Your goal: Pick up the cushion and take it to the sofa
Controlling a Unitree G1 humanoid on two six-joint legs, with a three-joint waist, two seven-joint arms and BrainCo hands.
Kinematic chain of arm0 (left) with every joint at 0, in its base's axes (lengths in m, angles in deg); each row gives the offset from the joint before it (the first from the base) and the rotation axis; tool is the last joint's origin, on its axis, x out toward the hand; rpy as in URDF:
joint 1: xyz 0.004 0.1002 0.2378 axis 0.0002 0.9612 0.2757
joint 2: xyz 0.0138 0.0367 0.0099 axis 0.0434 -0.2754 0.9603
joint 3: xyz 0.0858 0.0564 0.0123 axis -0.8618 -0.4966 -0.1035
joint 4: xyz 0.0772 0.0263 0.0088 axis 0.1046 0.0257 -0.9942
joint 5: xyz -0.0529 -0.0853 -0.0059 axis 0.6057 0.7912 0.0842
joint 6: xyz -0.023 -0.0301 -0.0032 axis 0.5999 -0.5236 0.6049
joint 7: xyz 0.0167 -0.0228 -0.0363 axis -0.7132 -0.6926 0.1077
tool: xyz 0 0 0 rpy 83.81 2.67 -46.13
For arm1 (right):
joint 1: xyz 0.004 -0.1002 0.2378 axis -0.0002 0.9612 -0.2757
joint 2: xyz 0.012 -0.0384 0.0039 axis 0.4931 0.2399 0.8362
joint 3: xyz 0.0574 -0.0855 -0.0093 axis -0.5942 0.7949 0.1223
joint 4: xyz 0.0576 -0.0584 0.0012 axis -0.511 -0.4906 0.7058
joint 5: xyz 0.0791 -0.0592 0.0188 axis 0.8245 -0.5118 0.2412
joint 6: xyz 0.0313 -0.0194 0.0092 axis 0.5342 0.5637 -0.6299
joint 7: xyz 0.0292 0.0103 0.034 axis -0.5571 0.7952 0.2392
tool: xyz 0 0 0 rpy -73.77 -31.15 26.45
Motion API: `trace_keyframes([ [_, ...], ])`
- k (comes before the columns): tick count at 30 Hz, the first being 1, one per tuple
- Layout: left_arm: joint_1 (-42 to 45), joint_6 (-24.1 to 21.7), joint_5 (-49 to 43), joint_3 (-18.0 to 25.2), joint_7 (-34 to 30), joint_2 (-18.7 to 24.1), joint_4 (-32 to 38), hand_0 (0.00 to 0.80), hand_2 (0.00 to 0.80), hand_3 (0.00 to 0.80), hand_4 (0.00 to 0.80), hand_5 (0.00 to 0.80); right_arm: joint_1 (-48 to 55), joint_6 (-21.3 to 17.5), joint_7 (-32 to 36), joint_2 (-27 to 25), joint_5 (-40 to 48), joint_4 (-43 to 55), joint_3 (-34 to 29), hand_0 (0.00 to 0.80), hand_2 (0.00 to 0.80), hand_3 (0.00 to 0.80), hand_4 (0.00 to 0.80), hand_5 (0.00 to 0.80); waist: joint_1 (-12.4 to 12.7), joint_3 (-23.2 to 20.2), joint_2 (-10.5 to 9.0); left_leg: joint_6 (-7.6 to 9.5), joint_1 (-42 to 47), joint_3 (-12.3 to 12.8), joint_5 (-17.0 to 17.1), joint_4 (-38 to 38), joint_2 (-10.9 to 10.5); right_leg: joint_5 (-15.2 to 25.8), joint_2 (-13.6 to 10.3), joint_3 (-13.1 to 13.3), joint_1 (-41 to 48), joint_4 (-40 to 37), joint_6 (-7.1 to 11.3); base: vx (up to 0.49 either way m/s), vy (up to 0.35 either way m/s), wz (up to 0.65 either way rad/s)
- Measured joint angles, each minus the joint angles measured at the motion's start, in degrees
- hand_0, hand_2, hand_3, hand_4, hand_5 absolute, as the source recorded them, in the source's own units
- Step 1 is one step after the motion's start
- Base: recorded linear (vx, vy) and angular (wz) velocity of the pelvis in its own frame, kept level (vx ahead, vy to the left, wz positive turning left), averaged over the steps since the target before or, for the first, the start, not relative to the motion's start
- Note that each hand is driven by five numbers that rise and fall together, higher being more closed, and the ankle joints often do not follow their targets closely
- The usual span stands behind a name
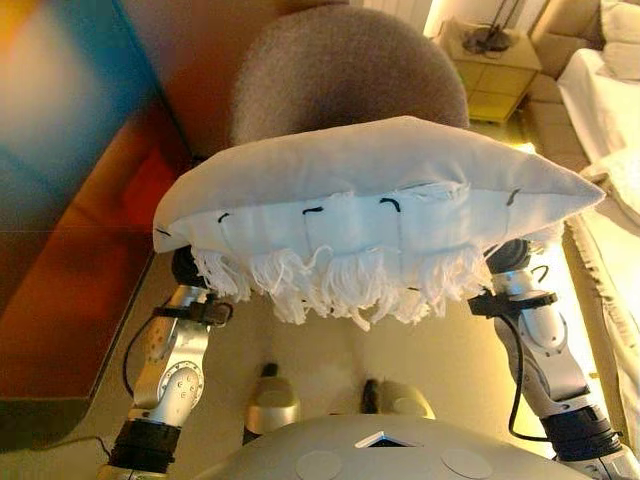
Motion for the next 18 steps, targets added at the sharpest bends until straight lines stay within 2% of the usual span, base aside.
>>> trace_keyframes([
  [1,0.0,0.0,0.0,-0.2,0.0,0.0,0.0,0.8,0.8,0.8,0.8,0.8,-0.6,0.0,0.0,0.0,0.0,-0.1,-0.2,0.8,0.8,0.8,0.8,0.8,0.8,0.7,-0.29,0.88,-1.0,-1.4,-0.3,-0.6,-2.4,0.1,-0.5,2.2,0.1,-0.6,0.09,0.634,0.07,0.23],
  [2,-0.2,0.0,0.0,-0.3,0.0,0.0,0.0,0.8,0.8,0.8,0.8,0.8,-1.1,0.0,0.0,0.2,0.0,-0.3,-0.4,0.8,0.8,0.8,0.8,0.8,1.1,1.2,-0.24,1.44,-3.1,-1.5,0.1,-1.6,-4.5,0.3,-0.7,4.2,0.3,-1.7,0.22,0.533,0.064,0.28],
  [3,-0.3,0.0,0.0,-0.4,0.0,0.0,0.0,0.8,0.8,0.8,0.8,0.8,-1.4,0.1,-0.1,0.2,0.0,-0.5,-0.4,0.8,0.8,0.8,0.8,0.8,1.4,1.9,-0.24,2.52,-4.1,-1.5,0.8,-3.6,-5.4,0.4,-1.1,4.8,1.1,-2.9,0.43,0.589,0.08,0.28],
  [4,-0.3,0.0,0.0,-0.3,0.0,-0.1,0.0,0.8,0.8,0.8,0.8,0.8,-1.8,0.3,-0.1,0.0,0.0,-0.7,-0.4,0.8,0.8,0.8,0.8,0.8,1.7,2.5,0.27,4.13,-3.5,-1.8,2.1,-7.0,-5.2,0.5,-1.2,5.1,2.2,-3.9,1.32,0.536,0.083,0.0],
  [5,-0.3,0.0,0.1,-0.2,0.0,-0.4,0.0,0.8,0.8,0.8,0.8,0.8,-2.3,0.4,-0.1,-0.3,0.0,-0.8,-0.4,0.8,0.8,0.8,0.8,0.8,2.8,3.4,1.39,3.13,-1.5,-1.2,5.3,-9.3,-4.1,0.0,-1.0,5.2,3.3,-4.2,2.13,0.603,0.133,-0.32],
  [6,-0.2,-0.2,0.2,0.7,0.1,-0.3,0.0,0.8,0.8,0.8,0.8,0.8,-2.9,0.5,-0.1,-0.2,0.0,-0.7,0.3,0.8,0.8,0.8,0.8,0.8,3.9,4.5,1.02,3.07,-0.9,1.7,7.5,-7.5,-3.7,-0.7,-1.2,4.8,4.5,-3.9,2.91,0.603,0.184,-0.59],
  [7,-0.4,-0.4,0.5,1.5,0.1,0.7,0.0,0.8,0.8,0.8,0.8,0.8,-3.6,0.8,-0.1,0.1,-0.2,-0.7,1.2,0.8,0.8,0.8,0.8,0.8,5.2,5.5,0.03,3.9,-0.4,4.1,6.2,-5.8,-3.7,-1.4,-2.0,3.9,4.9,-2.2,2.82,0.722,0.244,-0.7],
  [8,-0.6,-0.4,0.8,2.5,0.2,2.0,0.0,0.8,0.8,0.8,0.8,0.8,-4.1,0.8,0.0,0.2,-0.6,-0.6,1.9,0.8,0.8,0.8,0.8,0.8,6.0,6.2,-0.71,4.35,0.4,6.1,4.8,-4.7,-3.2,-2.6,-2.2,1.6,4.5,1.8,2.79,0.647,0.215,-0.56],
  [9,-1.3,-0.4,1.4,2.5,0.2,3.8,0.0,0.8,0.8,0.8,0.8,0.8,-4.1,0.8,0.0,0.8,-0.7,-0.5,1.9,0.8,0.8,0.8,0.8,0.8,6.0,6.5,-1.27,4.73,1.2,7.8,3.4,-3.2,-2.7,-3.7,-2.3,-1.6,4.6,7.1,2.67,0.663,0.197,-0.38],
  [11,-1.6,-0.5,1.9,2.5,0.3,5.1,0.2,0.8,0.8,0.8,0.8,0.8,-4.0,0.9,0.1,1.9,-0.7,0.4,1.5,0.8,0.8,0.8,0.8,0.8,6.0,6.0,-2.38,5.31,2.8,10.0,1.4,-1.5,-3.1,-4.4,-3.1,-3.9,5.1,10.0,2.86,0.544,0.144,-0.35],
  [13,-2.1,-0.6,1.8,2.3,0.3,4.5,0.5,0.8,0.8,0.8,0.8,0.8,-3.7,0.9,0.2,2.1,-0.2,2.1,0.5,0.8,0.8,0.8,0.8,0.8,4.7,5.0,-2.64,5.56,2.9,9.8,0.5,-1.3,-4.3,-4.5,-3.7,-3.6,5.2,9.1,3.14,0.565,0.112,-0.31],
  [15,-2.8,-1.1,1.8,1.8,0.3,3.7,0.5,0.8,0.8,0.8,0.8,0.8,-3.7,0.7,0.0,2.3,0.0,2.9,0.0,0.8,0.8,0.8,0.8,0.8,4.2,4.0,-3.25,6.23,2.9,9.8,-0.1,-1.9,-5.6,-4.5,-4.4,-2.8,3.6,11.3,4.97,0.531,0.057,-0.33],
  [18,-2.9,-1.1,1.8,1.2,0.7,4.1,0.5,0.8,0.8,0.8,0.8,0.8,-2.6,0.7,-0.9,2.5,-0.1,2.9,0.4,0.8,0.8,0.8,0.8,0.8,2.2,1.3,-4.51,6.42,3.2,9.0,0.2,-4.0,-6.2,-3.3,-4.5,-0.8,1.5,13.5,6.84,0.438,0.014,-0.05],
])
